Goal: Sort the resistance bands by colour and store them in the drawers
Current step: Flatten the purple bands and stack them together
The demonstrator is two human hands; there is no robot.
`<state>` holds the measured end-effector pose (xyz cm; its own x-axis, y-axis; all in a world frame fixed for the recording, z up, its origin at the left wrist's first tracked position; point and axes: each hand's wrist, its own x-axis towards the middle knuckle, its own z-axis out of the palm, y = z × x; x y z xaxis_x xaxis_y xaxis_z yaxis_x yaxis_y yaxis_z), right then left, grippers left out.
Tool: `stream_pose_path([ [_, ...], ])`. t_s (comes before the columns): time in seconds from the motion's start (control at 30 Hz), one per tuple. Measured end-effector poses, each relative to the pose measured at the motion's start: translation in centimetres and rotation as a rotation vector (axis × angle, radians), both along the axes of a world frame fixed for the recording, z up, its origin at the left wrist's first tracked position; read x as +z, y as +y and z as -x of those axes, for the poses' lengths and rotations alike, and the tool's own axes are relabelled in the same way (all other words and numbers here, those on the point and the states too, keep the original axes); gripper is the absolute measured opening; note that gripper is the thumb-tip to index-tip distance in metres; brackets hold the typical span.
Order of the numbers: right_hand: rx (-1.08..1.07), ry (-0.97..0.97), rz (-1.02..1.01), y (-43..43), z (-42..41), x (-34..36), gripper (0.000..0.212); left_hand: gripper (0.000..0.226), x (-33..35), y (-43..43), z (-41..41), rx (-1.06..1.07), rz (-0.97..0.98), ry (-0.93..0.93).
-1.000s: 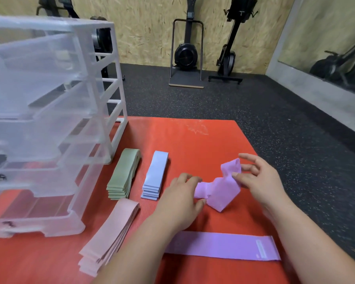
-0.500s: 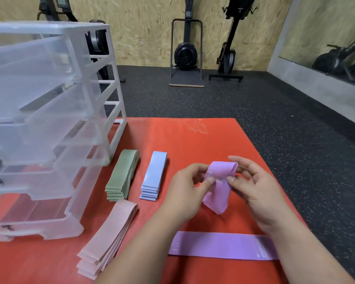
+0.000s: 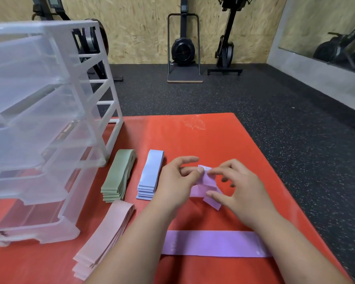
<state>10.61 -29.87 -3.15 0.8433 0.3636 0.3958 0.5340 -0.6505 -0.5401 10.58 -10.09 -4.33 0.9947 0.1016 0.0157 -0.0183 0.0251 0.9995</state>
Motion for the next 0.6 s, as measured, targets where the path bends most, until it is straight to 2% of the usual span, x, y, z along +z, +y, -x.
stream_pose_path([
  [0.13, -0.068, -0.135, 0.005, -0.1, 0.1, -0.1, 0.016, 0.028, 0.0, -0.1, 0.5, -0.037, 0.026, 0.026],
  [0.23, -0.182, -0.176, -0.048, -0.4, 0.1, 1.4, 0.018, 0.022, 0.2, 0.1, 0.7, -0.006, 0.006, 0.020],
  [0.3, -0.189, -0.172, -0.201, -0.6, 0.3, 3.0, 0.022, 0.018, 0.3, 0.3, 0.7, 0.044, -0.024, -0.006],
  [0.37, -0.195, -0.117, -0.346, -1.0, 0.4, 4.7, 0.024, 0.016, 0.3, 0.5, 0.6, 0.091, -0.043, -0.031],
  [0.53, -0.249, 0.084, -0.330, -2.3, -0.5, 4.8, 0.030, 0.017, 0.3, 0.6, 0.7, 0.123, -0.128, -0.110],
  [0.6, -0.199, 0.155, -0.446, -2.5, -0.4, 4.9, 0.031, 0.019, 0.5, 0.5, 0.9, 0.111, -0.189, -0.138],
])
